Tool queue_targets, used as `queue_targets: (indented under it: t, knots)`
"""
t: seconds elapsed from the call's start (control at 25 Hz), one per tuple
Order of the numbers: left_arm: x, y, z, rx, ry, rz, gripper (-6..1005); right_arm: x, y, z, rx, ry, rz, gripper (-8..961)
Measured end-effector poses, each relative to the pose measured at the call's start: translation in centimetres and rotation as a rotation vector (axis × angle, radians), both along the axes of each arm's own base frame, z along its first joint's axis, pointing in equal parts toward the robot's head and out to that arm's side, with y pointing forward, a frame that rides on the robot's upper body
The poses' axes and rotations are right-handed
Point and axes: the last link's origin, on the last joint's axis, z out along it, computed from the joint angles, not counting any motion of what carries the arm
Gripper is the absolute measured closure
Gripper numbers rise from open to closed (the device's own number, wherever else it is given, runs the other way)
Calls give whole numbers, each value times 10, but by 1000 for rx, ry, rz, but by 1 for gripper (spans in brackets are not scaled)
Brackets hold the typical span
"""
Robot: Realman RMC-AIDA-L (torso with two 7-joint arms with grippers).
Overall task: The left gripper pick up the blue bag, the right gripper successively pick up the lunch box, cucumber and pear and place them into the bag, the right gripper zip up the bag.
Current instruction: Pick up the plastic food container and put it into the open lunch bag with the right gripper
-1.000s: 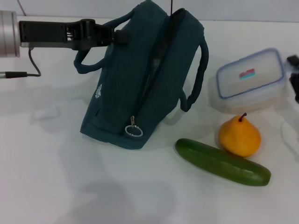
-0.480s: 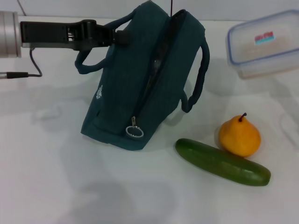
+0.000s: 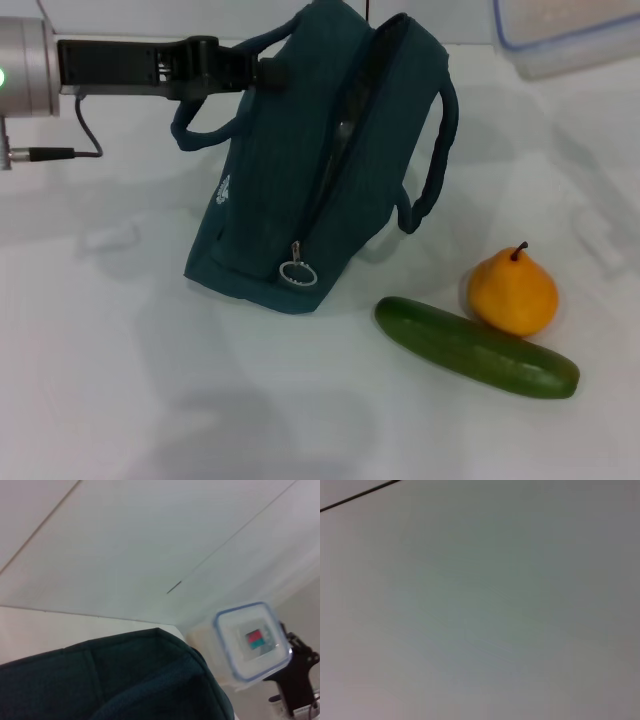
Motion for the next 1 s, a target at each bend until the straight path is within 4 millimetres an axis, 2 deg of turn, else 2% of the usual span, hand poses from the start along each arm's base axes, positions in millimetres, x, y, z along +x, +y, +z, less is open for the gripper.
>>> queue_targets:
  t: [0.32,0.56,1.0]
  knots:
    - [7,3,-8,4,-6,-7,935,-32,19,7,30,8,97,858]
    - [16,6,-21,-9,9,-25,935,-54,31,-4,-19,-33,148,858]
    - [20,16,-25,12,-9,-2,935,-60,34,-35,-151,-153,144,858]
